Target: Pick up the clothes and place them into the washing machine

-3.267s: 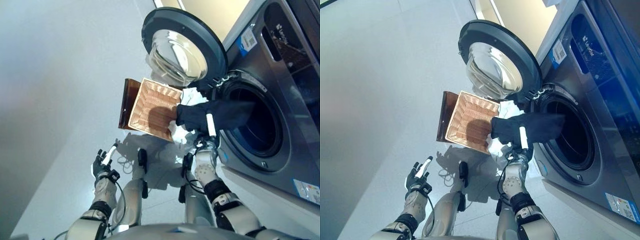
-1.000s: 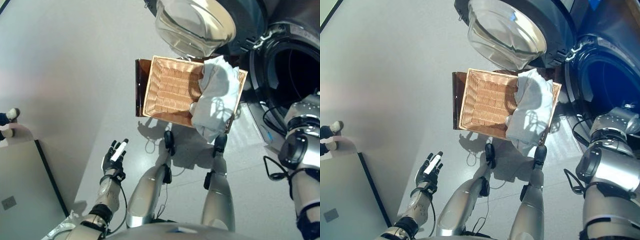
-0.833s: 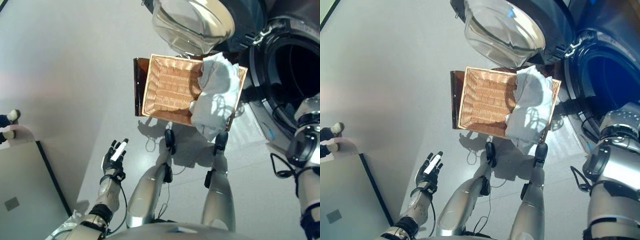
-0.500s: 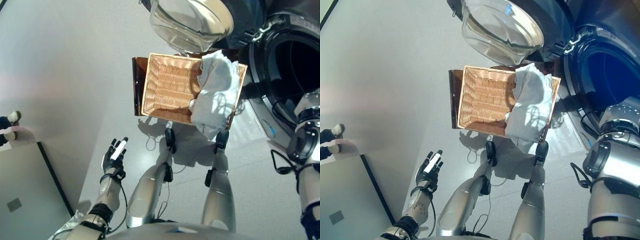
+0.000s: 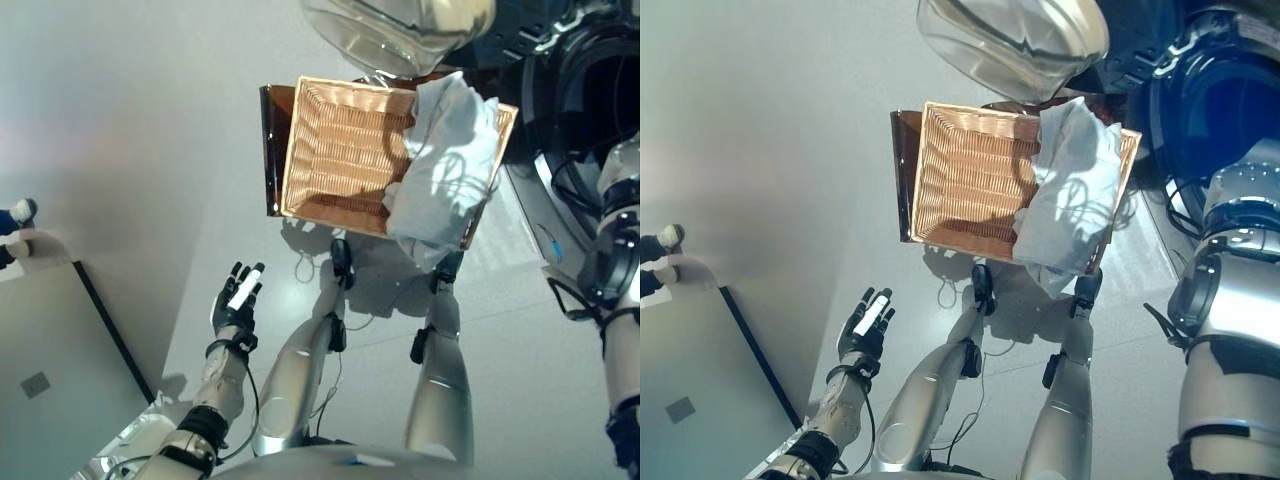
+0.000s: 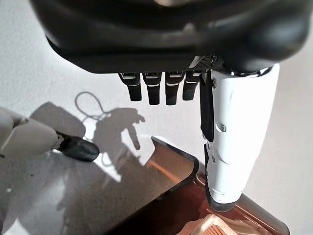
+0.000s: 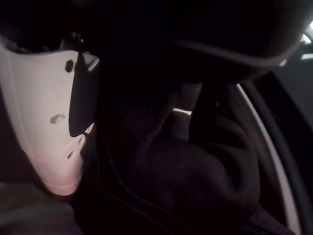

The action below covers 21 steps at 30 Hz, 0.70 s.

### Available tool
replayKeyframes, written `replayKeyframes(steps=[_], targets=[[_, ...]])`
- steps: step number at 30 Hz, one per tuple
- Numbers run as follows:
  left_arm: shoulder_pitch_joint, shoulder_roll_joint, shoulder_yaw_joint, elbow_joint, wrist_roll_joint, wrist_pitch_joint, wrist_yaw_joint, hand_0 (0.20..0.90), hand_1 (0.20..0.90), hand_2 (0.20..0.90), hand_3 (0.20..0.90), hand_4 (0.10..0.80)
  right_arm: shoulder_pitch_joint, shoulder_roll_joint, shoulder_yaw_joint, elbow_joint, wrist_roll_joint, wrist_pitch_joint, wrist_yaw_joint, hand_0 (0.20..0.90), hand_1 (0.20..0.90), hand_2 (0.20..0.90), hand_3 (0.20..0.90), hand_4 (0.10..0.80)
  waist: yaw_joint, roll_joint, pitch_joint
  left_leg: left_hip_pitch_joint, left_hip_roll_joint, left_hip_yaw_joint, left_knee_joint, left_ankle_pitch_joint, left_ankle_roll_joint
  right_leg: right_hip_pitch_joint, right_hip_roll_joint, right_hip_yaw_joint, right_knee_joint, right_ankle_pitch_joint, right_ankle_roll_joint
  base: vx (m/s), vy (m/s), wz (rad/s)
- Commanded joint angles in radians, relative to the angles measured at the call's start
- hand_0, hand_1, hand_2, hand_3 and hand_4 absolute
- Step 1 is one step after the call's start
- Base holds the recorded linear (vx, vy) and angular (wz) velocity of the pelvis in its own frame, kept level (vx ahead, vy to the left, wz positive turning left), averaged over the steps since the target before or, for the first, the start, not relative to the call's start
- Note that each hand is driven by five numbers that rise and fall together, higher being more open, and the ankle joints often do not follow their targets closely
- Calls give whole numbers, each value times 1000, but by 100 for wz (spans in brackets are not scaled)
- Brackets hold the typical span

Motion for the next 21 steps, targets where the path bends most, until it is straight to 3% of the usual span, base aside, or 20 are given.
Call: replayKeyframes(steps=[1,7,21], targets=[[30,89,-22,-50,-19,-58,19,900,900,900,900,800,-126,-160,164,-25,-90,-26,30,200,200,200,200,300,40,28,-13,-21,18,-38,-9,-20,-100,-20,31,-22,162,-134,38,-13,-19,7],[24,106,-23,-77,-31,-60,23,900,900,900,900,800,-179,-176,218,-7,-107,-17,43,200,200,200,200,300,46,32,-9,-42,21,-36,-9,-19,-100,-57,35,-22,170,-137,38,-8,2,3],[31,120,12,-74,-49,-75,49,900,900,900,900,800,-237,-208,216,-47,-116,-83,-37,200,200,200,200,300,34,37,-13,-62,28,-35,-9,-22,-106,-87,42,-17,175,-139,38,0,0,0]])
